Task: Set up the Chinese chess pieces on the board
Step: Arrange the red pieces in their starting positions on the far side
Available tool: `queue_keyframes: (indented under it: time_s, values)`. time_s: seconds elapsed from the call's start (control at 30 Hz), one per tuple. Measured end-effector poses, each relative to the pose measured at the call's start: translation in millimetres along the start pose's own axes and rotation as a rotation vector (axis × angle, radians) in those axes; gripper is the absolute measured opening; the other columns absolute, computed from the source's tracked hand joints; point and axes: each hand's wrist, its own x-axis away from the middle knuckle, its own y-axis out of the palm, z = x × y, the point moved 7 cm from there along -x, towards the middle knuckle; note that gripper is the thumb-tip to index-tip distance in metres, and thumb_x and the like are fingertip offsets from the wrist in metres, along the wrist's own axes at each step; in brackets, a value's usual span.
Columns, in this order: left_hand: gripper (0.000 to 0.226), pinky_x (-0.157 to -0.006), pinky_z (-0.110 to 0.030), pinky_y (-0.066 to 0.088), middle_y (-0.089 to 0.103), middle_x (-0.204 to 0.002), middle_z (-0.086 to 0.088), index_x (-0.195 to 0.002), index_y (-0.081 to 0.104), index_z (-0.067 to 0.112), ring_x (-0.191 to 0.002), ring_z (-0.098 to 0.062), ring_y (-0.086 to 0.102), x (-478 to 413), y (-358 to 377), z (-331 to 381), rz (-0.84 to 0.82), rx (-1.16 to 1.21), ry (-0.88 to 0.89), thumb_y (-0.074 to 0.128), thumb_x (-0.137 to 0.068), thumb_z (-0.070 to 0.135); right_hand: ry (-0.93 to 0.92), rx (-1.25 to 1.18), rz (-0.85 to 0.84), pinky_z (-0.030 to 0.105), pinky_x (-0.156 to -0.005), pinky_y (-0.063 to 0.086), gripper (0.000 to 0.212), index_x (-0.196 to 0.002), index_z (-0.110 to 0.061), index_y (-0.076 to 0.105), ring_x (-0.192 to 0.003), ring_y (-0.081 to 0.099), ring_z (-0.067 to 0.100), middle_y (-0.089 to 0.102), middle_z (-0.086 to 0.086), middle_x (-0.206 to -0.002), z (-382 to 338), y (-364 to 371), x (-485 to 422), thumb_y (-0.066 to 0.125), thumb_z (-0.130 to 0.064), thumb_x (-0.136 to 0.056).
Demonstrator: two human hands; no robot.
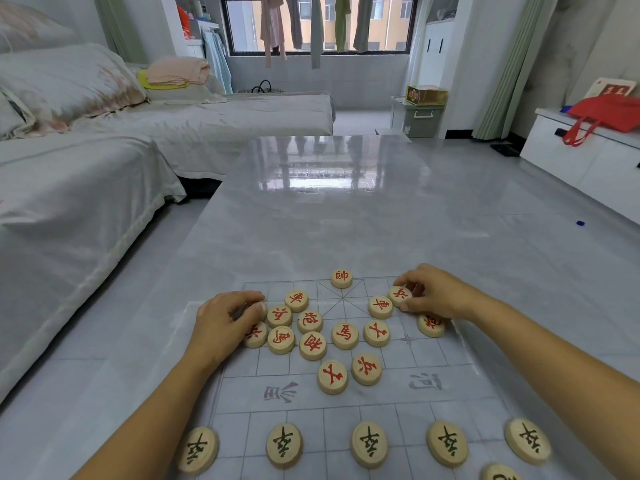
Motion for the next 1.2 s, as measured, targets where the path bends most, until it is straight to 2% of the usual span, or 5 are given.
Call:
queue_keyframes:
  time_s: [0.17,0.47,0.73,0.93,1.2]
  values:
    - [0.037,-0.098,-0.045,0.044,0.060,-0.097,0.015,-0.102,0.069,0.028,-0.103,-0.015,0.057,1,-1,1,-0.002,0.001,-0.008,0.052,-0.074,0.045,-0.109,0.074,0.136,0.032,-0.099,0.040,0.049,-0.126,-0.027,0.048,-0.108,0.047,0.014,0.045,-0.003,-0.118,-20,-7,14,0.065,-0.035,-0.081]
    - [0.043,-0.100,-0.047,0.042,0.059,-0.100,0.016,-0.107,0.066,0.030,-0.105,-0.013,0.054,0,0,2,-0.021,-0.044,0.003,0.051,-0.074,0.052,-0.372,0.264,-0.151,0.025,-0.095,0.038,0.041,-0.128,-0.033,0.050,-0.105,0.044,0.011,0.045,-0.007,-0.114,-65,25,33,0.056,-0.027,-0.088]
    - [0.082,-0.103,-0.029,0.015,0.046,-0.120,0.019,-0.112,0.061,0.038,-0.122,-0.005,0.030,28,19,71,-0.272,-0.258,0.370,0.032,-0.055,0.091,-0.382,0.317,-0.009,0.029,-0.091,0.043,0.042,-0.129,-0.029,0.049,-0.108,0.047,0.015,0.050,-0.004,-0.121,-65,30,43,0.056,-0.033,-0.087]
    - [0.055,-0.095,-0.030,0.017,0.044,-0.122,0.007,-0.125,0.051,0.031,-0.116,-0.015,0.029,68,75,111,-0.482,-0.695,0.455,0.059,-0.077,0.056,-0.209,0.097,0.136,0.023,-0.083,0.043,0.042,-0.123,-0.024,0.053,-0.092,0.049,0.010,0.046,-0.008,-0.103,-56,-2,28,0.060,-0.038,-0.084]
    - [0.037,-0.095,-0.030,0.031,0.059,-0.115,0.006,-0.122,0.055,0.032,-0.110,-0.015,0.050,9,36,107,-0.225,-0.439,0.277,0.059,-0.085,0.030,-0.004,0.018,0.159,0.032,-0.085,0.046,0.039,-0.116,-0.012,0.057,-0.099,0.055,0.023,0.054,0.007,-0.116,-44,2,-43,0.064,-0.030,-0.083]
